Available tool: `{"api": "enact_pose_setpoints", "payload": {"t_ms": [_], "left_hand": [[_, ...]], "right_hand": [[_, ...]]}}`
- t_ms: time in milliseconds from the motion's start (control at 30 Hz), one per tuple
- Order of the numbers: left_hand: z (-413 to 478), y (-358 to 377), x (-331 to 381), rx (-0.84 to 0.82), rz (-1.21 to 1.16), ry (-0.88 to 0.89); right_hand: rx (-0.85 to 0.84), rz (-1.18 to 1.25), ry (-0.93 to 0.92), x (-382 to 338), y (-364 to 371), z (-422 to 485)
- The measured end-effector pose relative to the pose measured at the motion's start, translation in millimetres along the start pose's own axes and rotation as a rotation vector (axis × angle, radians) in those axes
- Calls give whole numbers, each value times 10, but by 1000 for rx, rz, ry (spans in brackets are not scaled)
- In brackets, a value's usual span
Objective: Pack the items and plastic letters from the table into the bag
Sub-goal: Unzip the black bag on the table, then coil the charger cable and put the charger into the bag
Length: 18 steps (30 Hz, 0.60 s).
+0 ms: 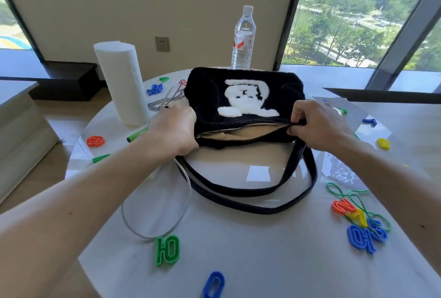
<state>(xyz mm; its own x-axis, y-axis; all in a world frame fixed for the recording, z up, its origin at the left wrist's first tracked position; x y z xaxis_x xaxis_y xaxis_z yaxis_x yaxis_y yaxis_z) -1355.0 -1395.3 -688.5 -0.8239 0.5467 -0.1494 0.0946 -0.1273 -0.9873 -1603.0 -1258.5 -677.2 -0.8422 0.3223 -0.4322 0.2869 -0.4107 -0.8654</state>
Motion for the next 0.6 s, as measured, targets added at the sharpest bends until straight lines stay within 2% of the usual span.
{"api": "enact_pose_setpoints", "payload": {"t_ms": [100, 233, 433, 600], "left_hand": [[-92, -122, 96, 46, 5, 10], [-193, -312, 305, 87, -97, 51], [-193, -379, 273, -137, -275, 190], [-164, -523, -231, -141, -366, 203]], "right_hand": [[-43, -25, 3, -73, 4, -66], [-14, -11, -58, -377, 58, -160], [-1, 203, -143, -925, 171, -225], [-130, 433, -99, -1200, 343, -295]]}}
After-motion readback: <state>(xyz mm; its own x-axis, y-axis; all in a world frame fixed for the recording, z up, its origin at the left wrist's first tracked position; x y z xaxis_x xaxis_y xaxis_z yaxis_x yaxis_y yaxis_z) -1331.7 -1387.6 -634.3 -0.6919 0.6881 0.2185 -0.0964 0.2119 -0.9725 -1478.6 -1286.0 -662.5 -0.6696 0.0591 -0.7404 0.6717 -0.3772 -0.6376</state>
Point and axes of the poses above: each hand's wrist, its own z-axis towards the middle knuckle, its own y-axis out of the palm, x = y × z, the point moved 6 cm from there along z, towards the middle knuckle, and after that the axes turned 13 degrees about z, right-handed, at the moved point
